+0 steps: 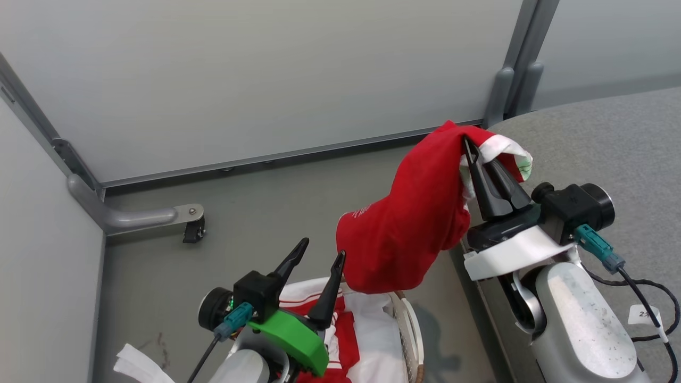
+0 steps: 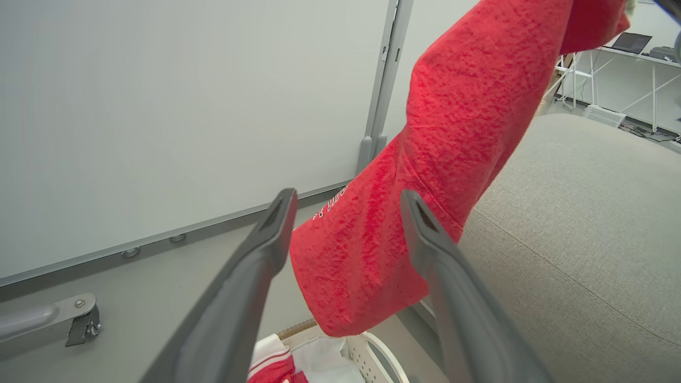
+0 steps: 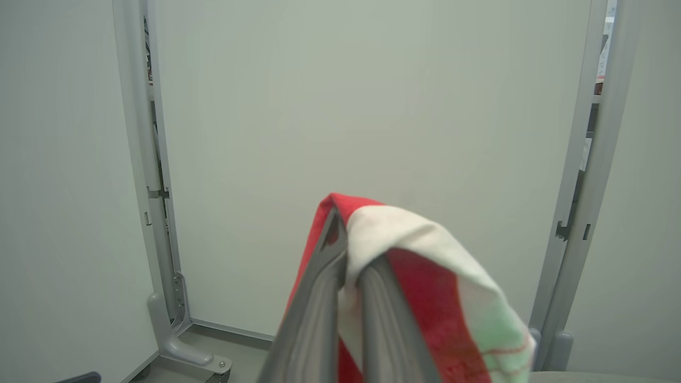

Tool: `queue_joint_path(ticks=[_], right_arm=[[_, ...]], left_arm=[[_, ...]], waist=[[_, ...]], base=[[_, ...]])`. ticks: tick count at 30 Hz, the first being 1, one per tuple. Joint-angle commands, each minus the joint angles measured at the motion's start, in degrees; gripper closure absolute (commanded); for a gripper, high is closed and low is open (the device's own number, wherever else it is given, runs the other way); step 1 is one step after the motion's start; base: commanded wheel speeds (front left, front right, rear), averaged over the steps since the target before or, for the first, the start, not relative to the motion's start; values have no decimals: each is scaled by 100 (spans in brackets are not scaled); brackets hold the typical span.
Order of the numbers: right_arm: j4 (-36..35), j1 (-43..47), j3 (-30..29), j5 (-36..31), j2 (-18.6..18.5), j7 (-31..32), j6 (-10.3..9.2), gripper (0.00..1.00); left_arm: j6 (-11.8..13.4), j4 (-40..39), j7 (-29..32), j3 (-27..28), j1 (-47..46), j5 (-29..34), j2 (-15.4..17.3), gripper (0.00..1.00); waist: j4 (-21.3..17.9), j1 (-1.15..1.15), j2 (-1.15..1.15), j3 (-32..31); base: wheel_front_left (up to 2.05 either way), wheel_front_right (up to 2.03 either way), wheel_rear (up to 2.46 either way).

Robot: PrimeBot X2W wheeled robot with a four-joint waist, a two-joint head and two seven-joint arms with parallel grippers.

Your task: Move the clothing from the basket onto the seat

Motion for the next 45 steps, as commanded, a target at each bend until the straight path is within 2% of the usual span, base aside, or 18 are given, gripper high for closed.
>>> queue_joint_path(ticks=[1, 9, 20, 26, 31, 36, 40, 45], right_arm=[[-4, -17, -28, -49, -20, -28, -6, 100], [-49, -100, -210, -332, -20, -29, -6, 100], [-171, -87, -638, -669, -18, -28, -6, 100], [-137, -248, -733, -759, -16, -28, -6, 100], [-13, -475, -831, -899, -17, -28, -6, 100], [219, -1086, -1061, -1058, -131, -29, -6, 100], [467, -1836, -1234, -1142, -496, -28, -6, 100], [823, -2894, -1548, -1217, -1176, -28, -7, 100]], left_arm=[[-21, -15, -2, 5, 104, 41, -34, 0], [-21, -154, -3, -167, 211, 11, -152, 0], [-22, -324, -2, -362, 22, 67, -212, 0], [-22, -339, -1, -429, -99, 125, -221, 0], [-22, -378, -1, -483, -244, 192, -226, 0], [-22, -392, -1, -541, -441, 250, -202, 0], [-22, -411, -1, -598, -649, 311, -143, 0], [-22, -479, 0, -691, -972, 432, -79, 0]], waist=[[-44, 0, 0, 11], [-452, 0, 0, 100], [-1297, 0, 0, 408], [-1531, 0, 0, 634], [-1498, 0, 0, 913], [-1330, 0, 0, 1327], [-1130, 0, 0, 1719], [-816, 0, 0, 2264]], base=[[0, 0, 0], [0, 0, 0], [0, 0, 0], [0, 0, 0], [0, 0, 0], [0, 0, 0], [0, 0, 0], [0, 0, 0]])
